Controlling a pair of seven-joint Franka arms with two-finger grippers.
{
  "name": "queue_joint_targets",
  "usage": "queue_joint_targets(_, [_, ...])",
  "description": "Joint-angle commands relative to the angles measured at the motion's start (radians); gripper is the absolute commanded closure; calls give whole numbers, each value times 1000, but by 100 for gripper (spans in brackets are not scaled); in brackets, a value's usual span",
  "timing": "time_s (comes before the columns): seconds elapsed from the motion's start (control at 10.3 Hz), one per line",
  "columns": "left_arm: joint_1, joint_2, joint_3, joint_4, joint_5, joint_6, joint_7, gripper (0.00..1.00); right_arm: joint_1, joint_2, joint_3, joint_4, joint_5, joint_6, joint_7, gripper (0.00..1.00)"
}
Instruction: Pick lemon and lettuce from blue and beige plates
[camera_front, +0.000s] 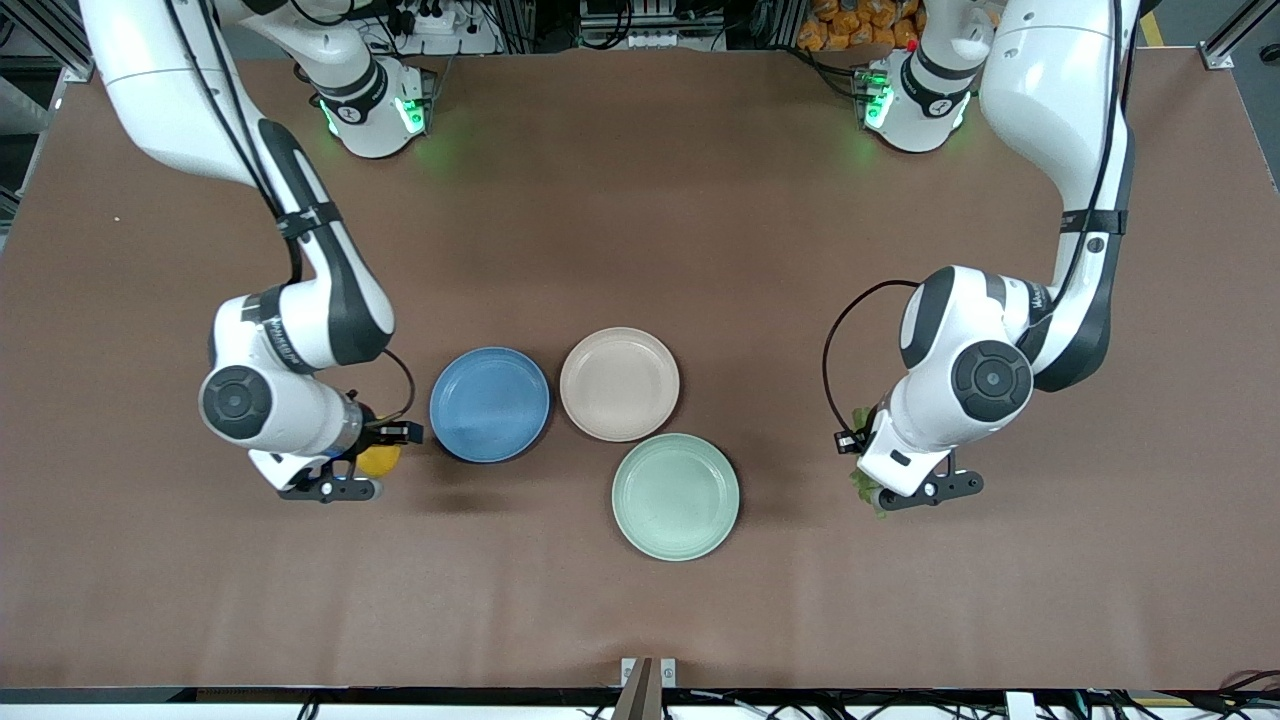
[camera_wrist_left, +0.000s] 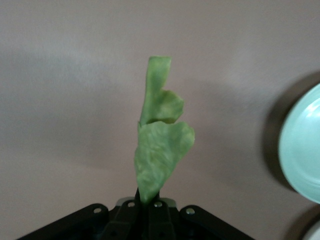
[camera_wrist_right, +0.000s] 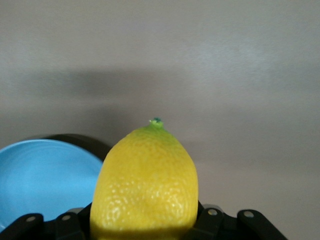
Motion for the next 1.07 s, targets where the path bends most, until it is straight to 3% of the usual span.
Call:
queue_joint_targets(0.0, [1, -18, -5, -77, -24, 17, 10, 100, -57, -23, 12, 0, -5, -31, -84, 50])
queue_joint_targets(0.29, [8, -41, -5, -151, -21, 46, 13, 100, -80, -40, -18, -10, -7, -32, -181, 50])
queue_joint_targets(0.78, [30, -25, 0, -168, -10, 57, 73, 100, -94, -120, -92, -121, -7, 11, -296, 50])
queue_joint_targets(0.88, [42, -25, 0, -164, -10, 57, 78, 84, -95, -144, -97, -182, -7, 76, -296, 50])
queue_joint_targets(0.97, [42, -23, -2, -164, -9, 56, 78, 1, -97, -167, -98, -253, -7, 156, -296, 50])
